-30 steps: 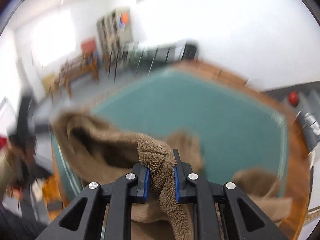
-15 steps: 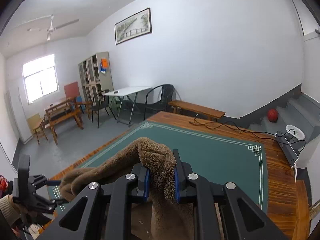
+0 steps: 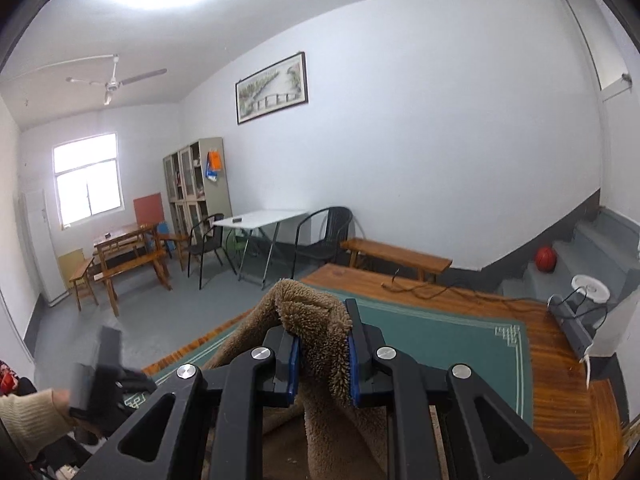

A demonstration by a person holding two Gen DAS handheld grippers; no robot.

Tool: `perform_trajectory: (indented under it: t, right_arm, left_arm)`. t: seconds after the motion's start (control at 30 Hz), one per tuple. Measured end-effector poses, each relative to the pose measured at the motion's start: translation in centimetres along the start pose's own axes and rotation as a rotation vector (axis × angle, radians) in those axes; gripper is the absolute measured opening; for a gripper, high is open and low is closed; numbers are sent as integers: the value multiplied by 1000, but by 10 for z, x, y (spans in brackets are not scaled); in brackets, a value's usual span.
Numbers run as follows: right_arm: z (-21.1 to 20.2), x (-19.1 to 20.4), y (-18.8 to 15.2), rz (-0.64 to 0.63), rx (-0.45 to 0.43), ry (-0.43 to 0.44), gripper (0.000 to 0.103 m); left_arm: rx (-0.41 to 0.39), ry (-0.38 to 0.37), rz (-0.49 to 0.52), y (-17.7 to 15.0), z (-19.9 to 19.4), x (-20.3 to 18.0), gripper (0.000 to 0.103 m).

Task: Fold clothes

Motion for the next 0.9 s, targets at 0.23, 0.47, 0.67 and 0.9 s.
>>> perform_trajectory:
  t: [0.23, 0.47, 0.67, 0.9]
  right_arm:
    - [47, -22, -48, 7, 194, 32, 29]
    - [48, -36, -130, -30, 383, 112, 74]
    - [69, -50, -177, -208, 517, 89, 74]
    - [102, -74, -220, -313, 640, 94, 74]
  left_arm:
    - [-164, 57, -301, 26, -44, 59, 12]
    - [-146, 134, -442, -4, -59, 93, 12]
    - [-113, 175, -520, -40, -58, 98, 12]
    - [-120, 199, -532, -45, -64, 103, 12]
Point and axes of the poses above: each gripper's, at about its wrist camera, not at the fingertips, and z roughly the way its jaws point, x to its left, y to its top, the point moved 10 cm from there along z, roughly the way its jaws point, and after that the axes turned 2 degrees about -x, right-handed, at the moved point
